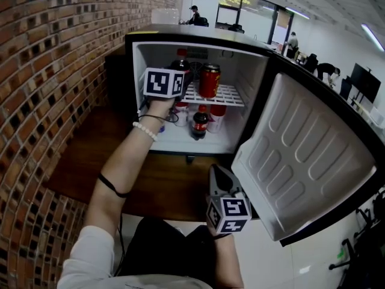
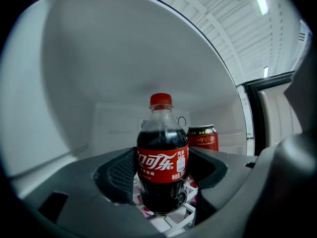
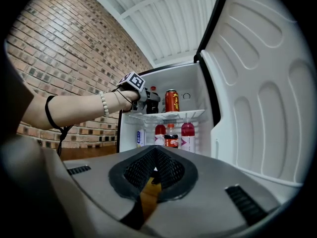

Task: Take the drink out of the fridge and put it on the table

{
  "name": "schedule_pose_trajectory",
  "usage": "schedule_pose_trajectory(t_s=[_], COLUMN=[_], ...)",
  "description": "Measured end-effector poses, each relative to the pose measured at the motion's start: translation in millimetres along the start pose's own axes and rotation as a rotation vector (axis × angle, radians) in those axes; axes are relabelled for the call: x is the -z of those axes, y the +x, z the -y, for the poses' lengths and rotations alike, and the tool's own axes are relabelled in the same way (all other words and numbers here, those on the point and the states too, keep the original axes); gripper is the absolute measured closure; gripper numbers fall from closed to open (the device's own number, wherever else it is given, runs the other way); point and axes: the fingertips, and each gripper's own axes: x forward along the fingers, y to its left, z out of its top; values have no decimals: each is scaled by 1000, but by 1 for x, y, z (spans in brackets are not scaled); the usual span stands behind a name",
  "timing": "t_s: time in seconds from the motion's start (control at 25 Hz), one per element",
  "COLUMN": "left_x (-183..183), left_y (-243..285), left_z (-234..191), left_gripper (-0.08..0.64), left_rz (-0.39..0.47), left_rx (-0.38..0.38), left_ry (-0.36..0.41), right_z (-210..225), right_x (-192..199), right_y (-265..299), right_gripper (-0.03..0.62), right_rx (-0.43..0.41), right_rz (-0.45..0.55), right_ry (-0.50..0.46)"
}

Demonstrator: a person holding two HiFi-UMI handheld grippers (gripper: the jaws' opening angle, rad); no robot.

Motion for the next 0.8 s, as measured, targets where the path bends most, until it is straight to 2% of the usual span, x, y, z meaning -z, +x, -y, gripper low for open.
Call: schedule_pose_trajectory(t_s=[0.28, 0.8], left_x=[-12, -25], left_y=[-24, -105], left_z=[6, 43], left_gripper=[252, 252], left_rz=[49, 118], left_rx=[25, 124], left_ry=[-7, 55], right_z=[-9, -30], right_x=[-5, -18], right_y=[-5, -5], right_gripper=[581, 581], right_rx=[-8, -43], right_rz=[11, 38], right_ry=[-6, -26])
